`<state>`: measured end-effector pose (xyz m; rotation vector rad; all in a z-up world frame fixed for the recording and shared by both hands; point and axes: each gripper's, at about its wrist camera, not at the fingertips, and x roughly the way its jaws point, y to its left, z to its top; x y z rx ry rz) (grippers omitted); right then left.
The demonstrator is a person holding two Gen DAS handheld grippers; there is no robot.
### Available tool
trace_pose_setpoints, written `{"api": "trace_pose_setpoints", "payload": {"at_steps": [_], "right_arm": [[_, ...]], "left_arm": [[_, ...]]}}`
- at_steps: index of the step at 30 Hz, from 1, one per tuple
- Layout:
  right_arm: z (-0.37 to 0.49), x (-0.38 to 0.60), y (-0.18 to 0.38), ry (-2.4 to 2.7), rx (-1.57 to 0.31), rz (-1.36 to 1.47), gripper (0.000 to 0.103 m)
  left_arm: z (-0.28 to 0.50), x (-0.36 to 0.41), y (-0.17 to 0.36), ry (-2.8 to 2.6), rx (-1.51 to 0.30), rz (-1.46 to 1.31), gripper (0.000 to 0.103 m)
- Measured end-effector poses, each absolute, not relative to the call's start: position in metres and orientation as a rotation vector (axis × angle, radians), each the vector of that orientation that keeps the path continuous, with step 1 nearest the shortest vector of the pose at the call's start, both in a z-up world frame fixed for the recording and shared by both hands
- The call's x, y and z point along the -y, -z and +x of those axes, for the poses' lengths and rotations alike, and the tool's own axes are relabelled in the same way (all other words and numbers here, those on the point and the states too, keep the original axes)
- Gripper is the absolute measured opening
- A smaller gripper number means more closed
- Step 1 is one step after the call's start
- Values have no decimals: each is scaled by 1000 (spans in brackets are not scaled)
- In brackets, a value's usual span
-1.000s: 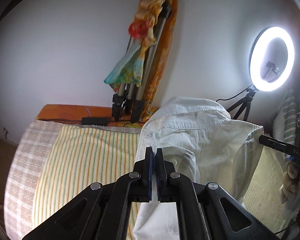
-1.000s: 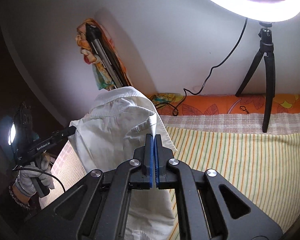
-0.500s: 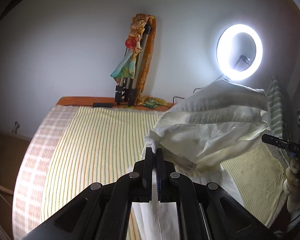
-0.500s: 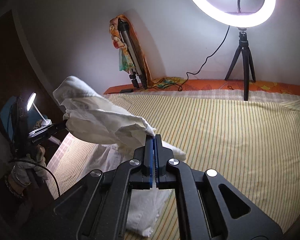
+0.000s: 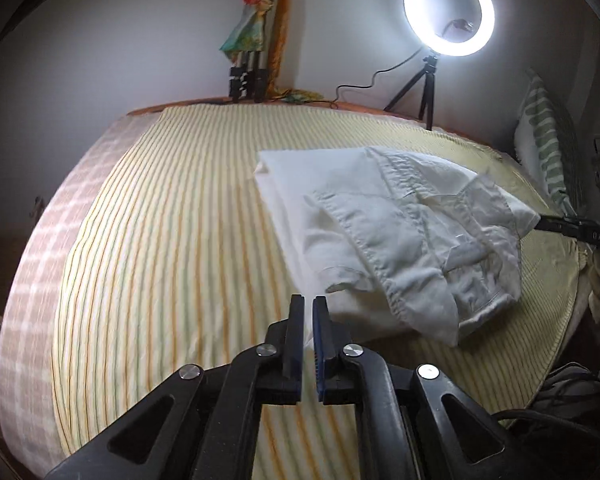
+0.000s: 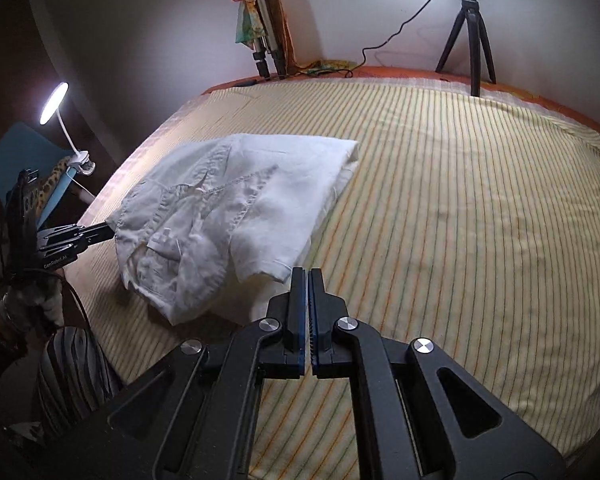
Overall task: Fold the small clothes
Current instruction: 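Open both grippers and release the folded shirt bundle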
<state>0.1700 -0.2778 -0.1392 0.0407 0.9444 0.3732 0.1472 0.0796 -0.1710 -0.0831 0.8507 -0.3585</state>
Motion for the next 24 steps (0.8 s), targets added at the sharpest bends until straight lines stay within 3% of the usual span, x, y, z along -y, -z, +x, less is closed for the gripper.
{"api": "trace_pose_setpoints", "payload": {"at_steps": [2, 5, 9, 11, 13, 15, 17, 19, 21, 24], "right_arm": [[165, 291, 138, -368, -942, 91, 3], [161, 315, 133, -382, -933, 258, 4], [165, 336, 135, -393, -926, 464, 35], [169, 338, 139, -402, -927, 538, 35], [174, 334, 145, -415, -943, 583, 35], [181, 327, 152, -426, -967, 597, 35], [188, 317, 160, -416, -989, 591, 35], [195, 309, 168, -438, -1015, 617, 35], [200, 300, 174, -480, -1035, 655, 13], [199, 291, 169, -499, -1030, 666, 6]], "left_arm": [[147, -95, 169, 347, -854, -172, 22], [152, -113, 163, 363, -859, -323, 30], [166, -120, 162, 421, -896, -529, 45], [174, -115, 167, 446, -929, -593, 45], [180, -110, 173, 460, -953, -629, 42], [185, -103, 180, 464, -985, -652, 33], [190, -98, 187, 477, -1015, -677, 11], [193, -94, 190, 483, -1024, -680, 3], [195, -94, 187, 491, -1023, -684, 1], [196, -99, 173, 520, -1006, -700, 0]]}}
